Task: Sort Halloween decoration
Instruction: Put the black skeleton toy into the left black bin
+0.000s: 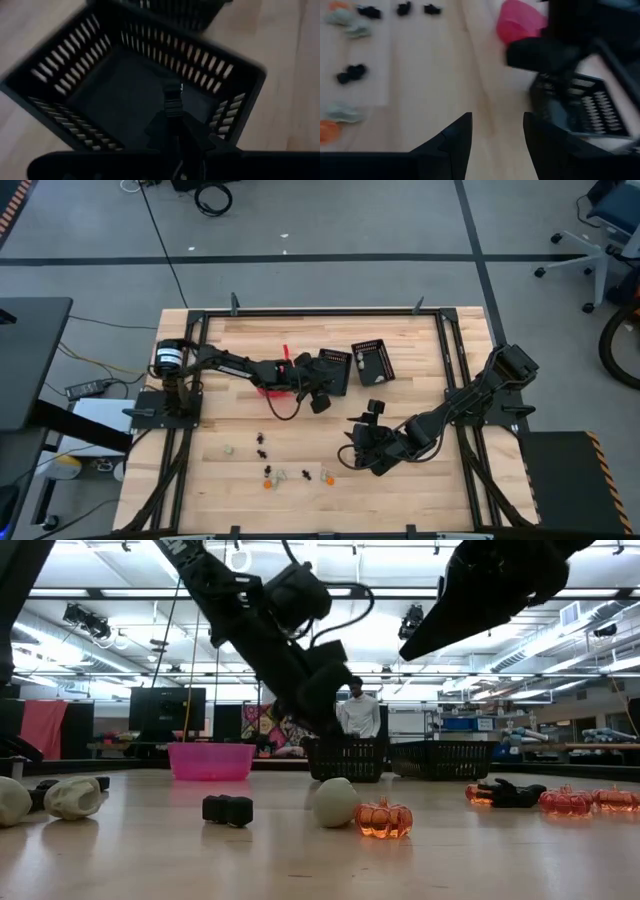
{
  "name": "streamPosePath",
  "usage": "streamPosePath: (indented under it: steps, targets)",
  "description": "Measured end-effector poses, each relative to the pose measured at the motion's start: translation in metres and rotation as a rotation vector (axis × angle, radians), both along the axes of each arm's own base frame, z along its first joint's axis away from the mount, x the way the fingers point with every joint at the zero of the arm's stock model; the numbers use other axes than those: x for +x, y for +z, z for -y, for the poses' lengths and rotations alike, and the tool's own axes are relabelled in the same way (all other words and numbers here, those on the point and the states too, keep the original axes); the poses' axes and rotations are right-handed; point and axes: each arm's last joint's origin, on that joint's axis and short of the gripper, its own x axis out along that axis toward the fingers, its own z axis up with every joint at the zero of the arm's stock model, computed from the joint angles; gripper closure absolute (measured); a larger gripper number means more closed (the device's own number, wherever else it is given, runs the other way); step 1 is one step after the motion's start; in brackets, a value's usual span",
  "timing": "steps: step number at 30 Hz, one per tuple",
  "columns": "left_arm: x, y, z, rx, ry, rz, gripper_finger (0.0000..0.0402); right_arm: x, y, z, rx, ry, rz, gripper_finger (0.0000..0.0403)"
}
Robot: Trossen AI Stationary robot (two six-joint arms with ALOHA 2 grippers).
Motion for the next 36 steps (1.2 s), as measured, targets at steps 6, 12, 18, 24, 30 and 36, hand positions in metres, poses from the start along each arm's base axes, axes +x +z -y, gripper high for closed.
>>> streamPosePath:
  steps: [6,12,18,24,30,36]
  targets:
    - [0.002,-0.009,-0.001,0.006,0.013,-0.019,0.0365,-0.011,-0.002,0.005,-0.132,-0.151,0.044,0.0229]
    - [0.002,-0.008,-0.002,0.018,0.021,-0.017,0.0365,-0.021,-0.002,0.009,-0.147,-0.230,0.053,0.0236]
    - [0.001,-0.001,-0.003,0.030,0.012,-0.024,0.0365,-0.021,-0.001,0.009,-0.139,-0.232,0.058,0.0237]
    - [0.008,0.013,-0.010,-0.017,0.021,-0.118,0.0361,-0.021,-0.001,0.008,-0.138,-0.232,0.061,0.0237]
    - [0.015,0.024,-0.006,0.000,-0.007,-0.097,0.0301,-0.021,-0.001,0.008,-0.133,-0.229,0.060,0.0237]
    - [0.007,0.043,0.002,0.095,-0.098,-0.161,0.0265,-0.023,-0.001,0.005,-0.129,-0.218,0.058,0.0238]
